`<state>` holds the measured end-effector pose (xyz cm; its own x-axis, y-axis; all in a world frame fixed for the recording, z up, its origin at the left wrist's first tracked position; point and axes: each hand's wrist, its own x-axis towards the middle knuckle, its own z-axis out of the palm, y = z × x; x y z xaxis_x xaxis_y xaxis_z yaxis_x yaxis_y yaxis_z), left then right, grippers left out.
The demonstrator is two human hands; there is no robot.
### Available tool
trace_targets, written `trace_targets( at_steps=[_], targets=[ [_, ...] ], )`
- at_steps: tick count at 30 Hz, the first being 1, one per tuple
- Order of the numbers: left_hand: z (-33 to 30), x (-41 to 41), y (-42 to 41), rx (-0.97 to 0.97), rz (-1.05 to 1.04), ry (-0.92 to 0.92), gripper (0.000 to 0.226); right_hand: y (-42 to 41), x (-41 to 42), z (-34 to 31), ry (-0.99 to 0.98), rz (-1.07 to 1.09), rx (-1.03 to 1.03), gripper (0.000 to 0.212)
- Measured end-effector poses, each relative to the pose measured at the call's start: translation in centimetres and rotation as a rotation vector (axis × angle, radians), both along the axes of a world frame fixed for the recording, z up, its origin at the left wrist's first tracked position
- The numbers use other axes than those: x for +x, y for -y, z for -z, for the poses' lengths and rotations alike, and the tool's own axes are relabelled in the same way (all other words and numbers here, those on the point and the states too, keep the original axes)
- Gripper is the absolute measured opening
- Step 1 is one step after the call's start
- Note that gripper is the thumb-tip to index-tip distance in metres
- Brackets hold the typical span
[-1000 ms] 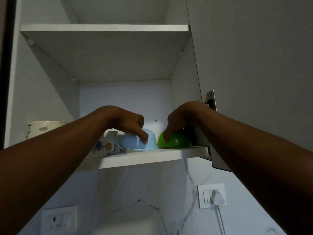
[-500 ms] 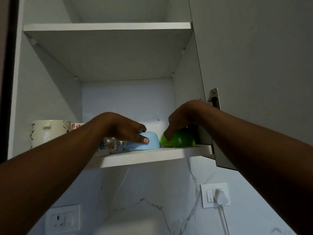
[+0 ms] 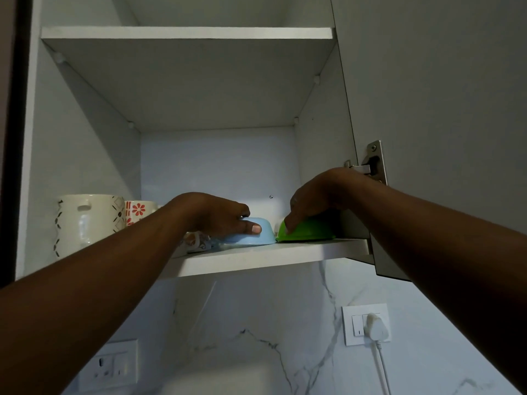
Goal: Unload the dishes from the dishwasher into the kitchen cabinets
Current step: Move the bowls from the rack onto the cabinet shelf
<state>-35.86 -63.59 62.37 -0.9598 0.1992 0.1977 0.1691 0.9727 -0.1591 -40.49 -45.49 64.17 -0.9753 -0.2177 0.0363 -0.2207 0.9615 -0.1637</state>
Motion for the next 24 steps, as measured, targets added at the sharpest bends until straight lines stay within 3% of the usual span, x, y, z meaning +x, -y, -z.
trace_targets(
  at_steps=[10, 19, 24],
  targets=[
    [-0.4, -0.4, 0.3, 0.155, 0.024, 0.033, 0.074, -0.2, 0.1, 0.0, -0.005, -0.010, -0.048, 0.065],
    [-0.5, -0.7, 0.1, 0.324, -0.001, -0.052, 0.066, -0.1, 0.1, 0.1, -0.092, -0.011, -0.093, 0.055],
    [-1.8, 0.8, -0.2, 0.439, -0.030, 0.051, 0.062, 0.0, 0.1, 0.0, -0.092, -0.007, -0.121, 0.056]
  ],
)
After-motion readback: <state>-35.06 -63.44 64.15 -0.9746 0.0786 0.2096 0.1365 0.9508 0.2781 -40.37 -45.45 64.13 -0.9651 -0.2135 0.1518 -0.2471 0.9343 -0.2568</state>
